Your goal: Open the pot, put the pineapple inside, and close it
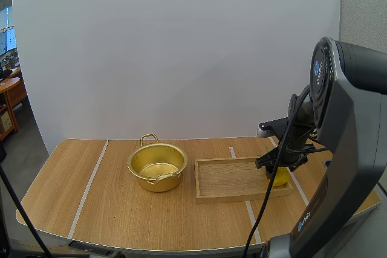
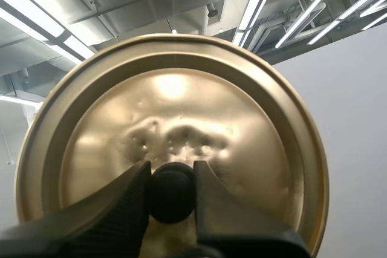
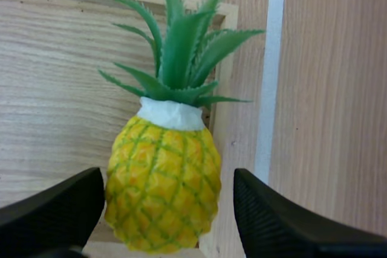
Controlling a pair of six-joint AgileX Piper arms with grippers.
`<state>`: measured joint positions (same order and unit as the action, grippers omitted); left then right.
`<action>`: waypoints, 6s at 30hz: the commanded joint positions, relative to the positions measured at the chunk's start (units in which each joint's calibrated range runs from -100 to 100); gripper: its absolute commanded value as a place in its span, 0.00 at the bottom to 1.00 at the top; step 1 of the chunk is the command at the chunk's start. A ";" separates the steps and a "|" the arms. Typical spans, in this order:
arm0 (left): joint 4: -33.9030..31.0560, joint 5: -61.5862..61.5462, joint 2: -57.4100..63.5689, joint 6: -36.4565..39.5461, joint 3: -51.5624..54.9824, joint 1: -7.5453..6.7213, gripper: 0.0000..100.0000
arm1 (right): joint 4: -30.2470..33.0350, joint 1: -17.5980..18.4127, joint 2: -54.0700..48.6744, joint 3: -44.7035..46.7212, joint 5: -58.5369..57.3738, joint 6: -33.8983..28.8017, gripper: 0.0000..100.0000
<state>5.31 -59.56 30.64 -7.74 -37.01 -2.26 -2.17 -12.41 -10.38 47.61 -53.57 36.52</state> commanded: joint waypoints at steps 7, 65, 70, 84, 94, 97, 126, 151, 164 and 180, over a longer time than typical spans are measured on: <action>-0.25 1.90 0.44 0.56 -0.52 -0.01 0.00 | -2.32 -0.22 2.76 -0.19 4.08 2.12 1.00; -0.25 1.90 0.44 0.56 -0.52 -0.01 0.00 | -6.50 31.76 -9.05 -14.58 -10.31 -7.74 0.00; -0.25 1.90 0.44 0.56 -0.52 -0.01 0.00 | -6.50 33.23 -2.81 -19.12 -10.11 -7.74 0.00; -0.25 1.90 0.44 0.56 -0.52 -0.01 0.00 | -5.27 33.55 10.25 -24.02 -4.54 -7.35 0.00; -0.25 1.90 0.44 0.56 -0.52 -0.01 0.00 | -3.97 33.55 15.55 -24.02 -2.74 -7.35 0.00; -0.25 1.90 0.44 0.56 -0.52 -0.01 0.00 | -3.97 33.55 16.55 -24.02 -2.59 -7.35 0.00; -0.25 1.90 0.44 0.56 -0.52 -0.01 0.00 | -1.20 33.55 13.64 -24.02 -4.71 -9.66 1.00; -0.25 1.90 0.44 0.56 -0.52 -0.01 0.00 | -2.00 33.55 -30.83 -12.12 -25.60 -12.05 1.00; -0.25 1.90 0.44 0.56 -0.52 -0.01 0.00 | -0.97 33.55 -52.81 -9.80 -42.38 -15.01 1.00; -0.25 1.90 0.44 0.56 -0.52 -0.01 0.00 | 0.78 30.82 -68.61 -9.39 -46.43 -17.52 1.00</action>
<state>5.31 -59.43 30.64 -7.74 -37.01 -2.26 -0.36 19.26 -77.74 38.21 -99.49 19.52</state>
